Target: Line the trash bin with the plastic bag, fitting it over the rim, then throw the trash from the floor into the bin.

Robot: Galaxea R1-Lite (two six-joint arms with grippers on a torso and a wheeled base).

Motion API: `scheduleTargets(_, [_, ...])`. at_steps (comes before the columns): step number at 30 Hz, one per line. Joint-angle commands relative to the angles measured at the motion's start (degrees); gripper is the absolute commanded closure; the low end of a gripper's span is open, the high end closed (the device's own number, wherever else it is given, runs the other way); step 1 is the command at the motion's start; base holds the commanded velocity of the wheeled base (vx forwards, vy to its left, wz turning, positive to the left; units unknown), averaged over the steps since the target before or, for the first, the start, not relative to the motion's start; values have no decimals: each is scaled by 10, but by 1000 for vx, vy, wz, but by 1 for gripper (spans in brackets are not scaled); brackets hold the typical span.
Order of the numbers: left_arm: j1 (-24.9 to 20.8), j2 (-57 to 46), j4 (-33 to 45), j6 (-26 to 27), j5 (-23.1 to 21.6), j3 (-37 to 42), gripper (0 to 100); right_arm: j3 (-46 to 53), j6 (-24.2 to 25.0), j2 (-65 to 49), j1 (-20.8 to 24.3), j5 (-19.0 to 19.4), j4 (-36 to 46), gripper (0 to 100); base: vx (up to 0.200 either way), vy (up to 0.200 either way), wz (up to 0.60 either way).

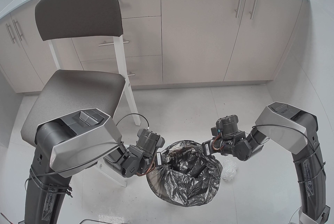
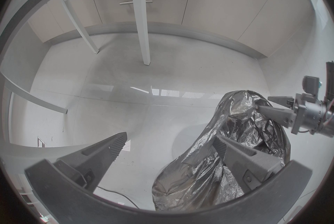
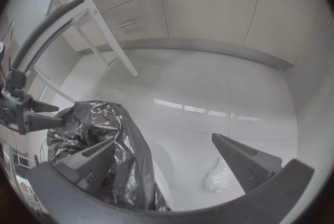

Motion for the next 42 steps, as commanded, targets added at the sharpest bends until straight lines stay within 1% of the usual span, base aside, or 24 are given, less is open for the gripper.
scheduleTargets(1, [9, 3, 0, -1, 2, -4, 0, 71, 2, -75, 2, 9, -3, 0, 0, 0, 0])
scheduleTargets(3, [7, 4, 0, 0, 3, -3, 0, 108, 3, -99, 2, 19, -5, 0, 0, 0, 0])
scheduleTargets(6, [7, 5, 0, 1, 3, -3, 0, 157, 4, -114, 1, 21, -11, 0, 0, 0, 0])
scheduleTargets(11, [6, 5, 0, 3, 3, -2, 0, 200, 3, -94, -11, 16, -76, 0, 0, 0, 0])
scheduleTargets(19, [6, 5, -1, 5, 3, -1, 0, 183, 3, -61, -38, 16, -85, 0, 0, 0, 0])
scheduleTargets(31, [5, 5, -1, 5, 3, 0, 0, 175, 3, -61, -53, 9, -81, 0, 0, 0, 0])
scheduleTargets(39, [5, 5, -1, 5, 3, 0, 0, 196, 1, -70, -58, 2, -80, 0, 0, 0, 0])
scheduleTargets(42, [5, 5, -1, 5, 3, 0, 0, 210, -2, -75, -68, 2, -80, 0, 0, 0, 0])
